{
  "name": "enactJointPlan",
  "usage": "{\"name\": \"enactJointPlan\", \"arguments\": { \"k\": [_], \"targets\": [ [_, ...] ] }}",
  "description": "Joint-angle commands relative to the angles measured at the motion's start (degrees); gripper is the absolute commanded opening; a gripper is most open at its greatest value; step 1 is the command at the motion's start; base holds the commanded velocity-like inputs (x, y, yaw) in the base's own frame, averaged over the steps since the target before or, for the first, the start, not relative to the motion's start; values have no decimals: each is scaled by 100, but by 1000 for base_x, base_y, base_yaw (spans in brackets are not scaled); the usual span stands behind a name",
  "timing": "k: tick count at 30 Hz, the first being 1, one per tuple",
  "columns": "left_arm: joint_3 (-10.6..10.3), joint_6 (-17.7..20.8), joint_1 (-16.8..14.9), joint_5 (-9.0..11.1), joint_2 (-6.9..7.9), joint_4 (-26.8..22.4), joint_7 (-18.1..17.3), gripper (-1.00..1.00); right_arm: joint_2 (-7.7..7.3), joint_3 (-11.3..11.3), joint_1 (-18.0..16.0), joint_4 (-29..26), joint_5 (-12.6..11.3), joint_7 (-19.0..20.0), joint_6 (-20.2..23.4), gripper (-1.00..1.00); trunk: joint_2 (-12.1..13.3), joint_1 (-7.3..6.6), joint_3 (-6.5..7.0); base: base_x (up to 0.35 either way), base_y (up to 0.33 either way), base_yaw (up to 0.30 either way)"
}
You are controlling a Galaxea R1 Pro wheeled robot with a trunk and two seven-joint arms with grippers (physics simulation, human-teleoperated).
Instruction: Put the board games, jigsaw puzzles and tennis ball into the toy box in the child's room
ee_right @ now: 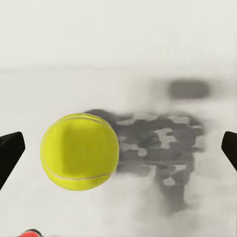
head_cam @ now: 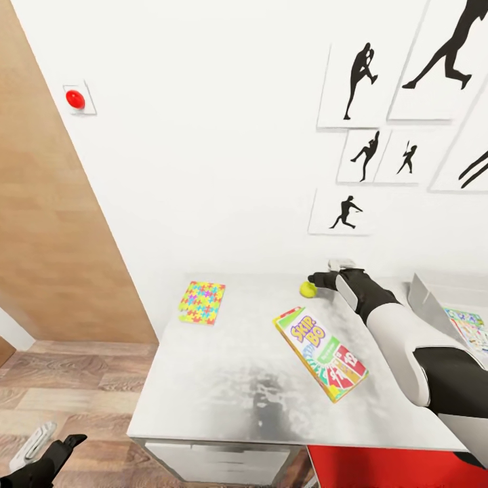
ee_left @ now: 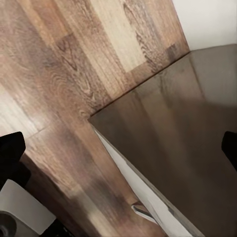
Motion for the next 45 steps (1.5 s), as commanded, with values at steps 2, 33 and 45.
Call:
{"name": "enactJointPlan", "arguments": {
  "k": [2,33,45],
  "targets": [
    [6,18,-3,70,-4,-8,44,100,-3,37,11,-39,-51,-5,-7,100,-6,1,-13,0,0,6],
    [-20,63,-27,94,-10,2,47,100,144,53,66,-111,-29,689,-458,100,-126,67,-221,0,0,18],
    [-20,51,-29,89,-9,-6,28,100,137,48,59,-111,-36,662,-445,100,-286,155,-399,0,0,83]
  ]
}}
